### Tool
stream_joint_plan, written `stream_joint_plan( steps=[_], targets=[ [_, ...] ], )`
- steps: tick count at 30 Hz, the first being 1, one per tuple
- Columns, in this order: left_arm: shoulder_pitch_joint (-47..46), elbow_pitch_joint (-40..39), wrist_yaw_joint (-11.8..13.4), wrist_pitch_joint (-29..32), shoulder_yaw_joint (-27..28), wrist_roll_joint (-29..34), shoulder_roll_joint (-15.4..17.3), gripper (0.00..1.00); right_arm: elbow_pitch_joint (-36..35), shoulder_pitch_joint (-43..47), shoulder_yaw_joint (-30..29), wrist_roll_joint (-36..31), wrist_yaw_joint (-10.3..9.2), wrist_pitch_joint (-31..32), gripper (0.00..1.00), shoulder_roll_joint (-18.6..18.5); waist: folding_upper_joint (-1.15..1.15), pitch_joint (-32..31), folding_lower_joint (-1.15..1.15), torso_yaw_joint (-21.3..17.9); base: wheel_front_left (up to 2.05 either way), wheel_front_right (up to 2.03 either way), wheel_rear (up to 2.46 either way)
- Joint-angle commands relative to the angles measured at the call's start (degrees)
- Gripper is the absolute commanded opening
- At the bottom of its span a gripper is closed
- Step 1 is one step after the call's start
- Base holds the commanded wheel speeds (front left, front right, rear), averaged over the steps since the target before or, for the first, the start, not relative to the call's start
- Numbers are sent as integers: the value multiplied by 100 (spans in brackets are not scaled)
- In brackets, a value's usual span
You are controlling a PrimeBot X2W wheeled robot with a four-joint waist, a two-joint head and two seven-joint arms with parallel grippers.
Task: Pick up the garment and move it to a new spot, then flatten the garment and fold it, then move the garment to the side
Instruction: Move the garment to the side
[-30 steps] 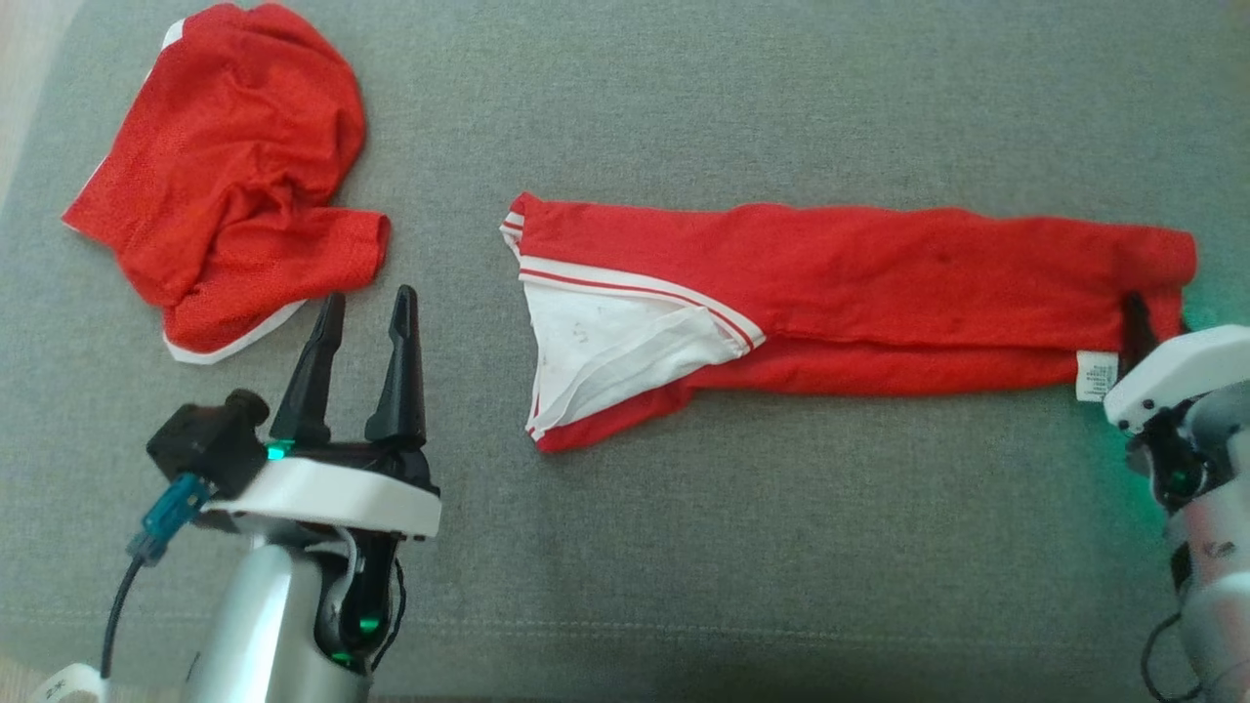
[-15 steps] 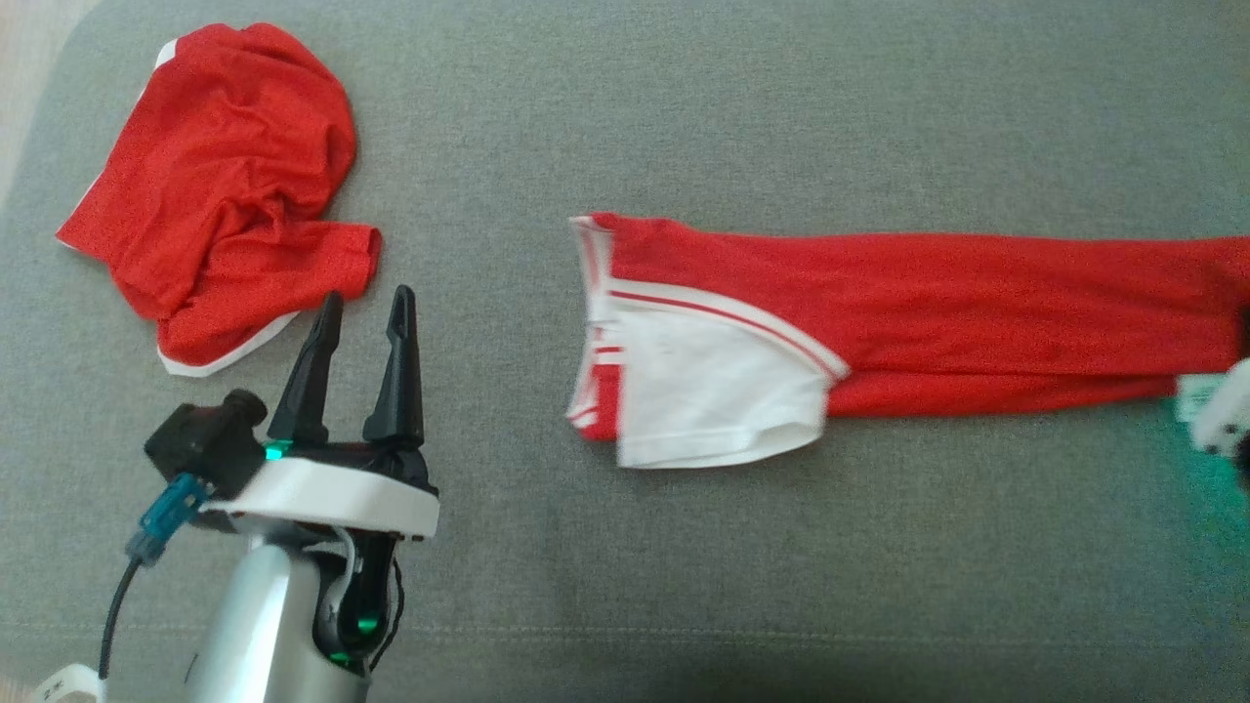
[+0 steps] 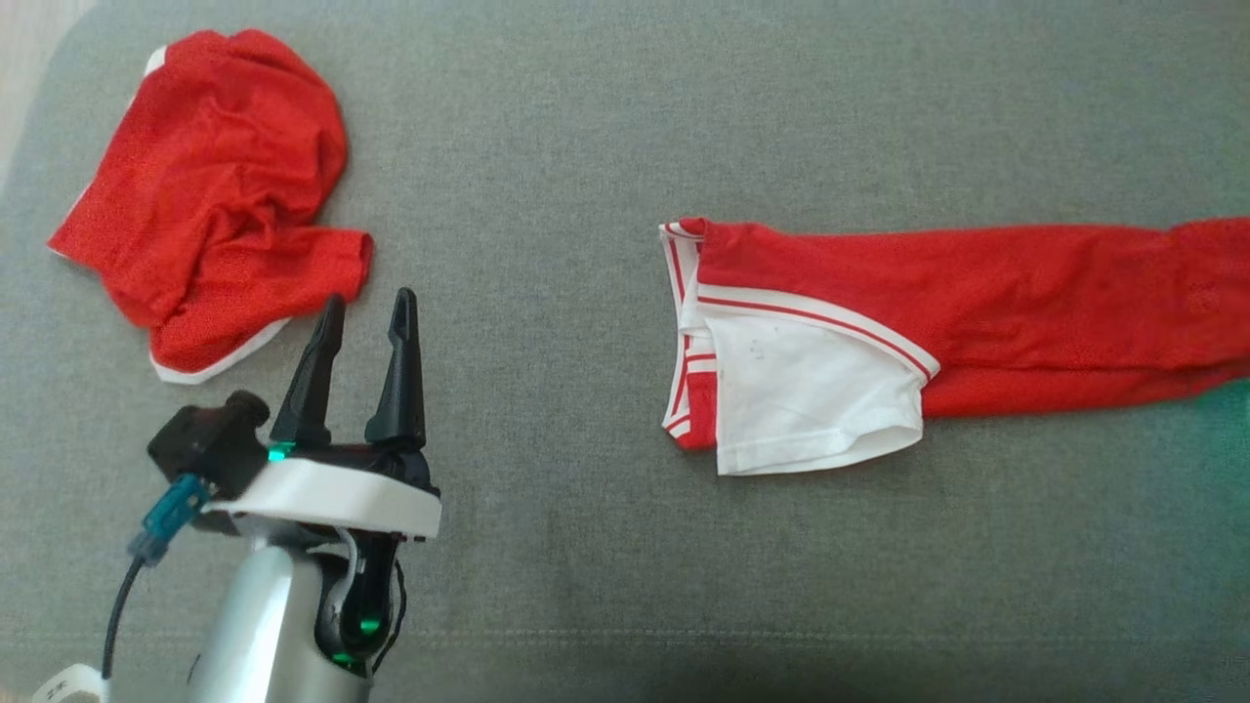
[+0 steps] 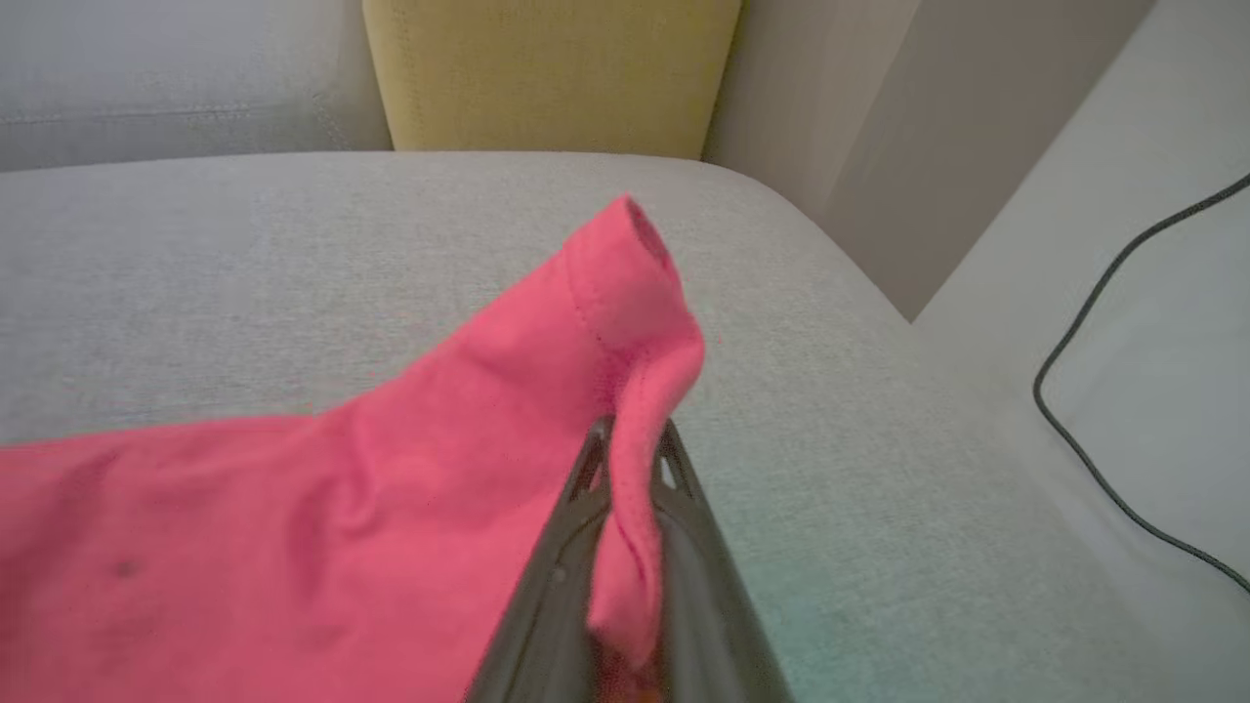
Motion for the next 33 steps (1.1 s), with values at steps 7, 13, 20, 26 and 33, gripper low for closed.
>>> stream_joint_plan(
  steps=[7, 13, 20, 26, 33],
  targets=[
    [-56, -99, 46, -70, 137, -111, 37, 100, -372, -269, 249, -15, 37, -85, 0, 662, 0, -403, 0, -70, 0, 0, 0],
    [112, -62, 74, -70, 170, -135, 37, 100, -670, -260, 1034, 591, 37, 104, 0, 1467, 0, -713, 0, -132, 0, 0, 0],
    [235, -74, 73, -70, 226, -160, 37, 100, -1789, 133, 2213, 2008, 37, 664, 0, 2005, 0, -821, 0, -176, 0, 0, 0],
    [230, -79, 76, -70, 176, -188, 37, 100, -2922, 764, 3017, 2882, 37, 1204, 0, 2071, 0, -812, 0, -145, 0, 0, 0],
    [215, -86, 72, -70, 103, -219, 37, 100, -3908, 1426, 3692, 3501, 37, 1541, 0, 2082, 0, -693, 0, -48, 0, 0, 0]
  ],
)
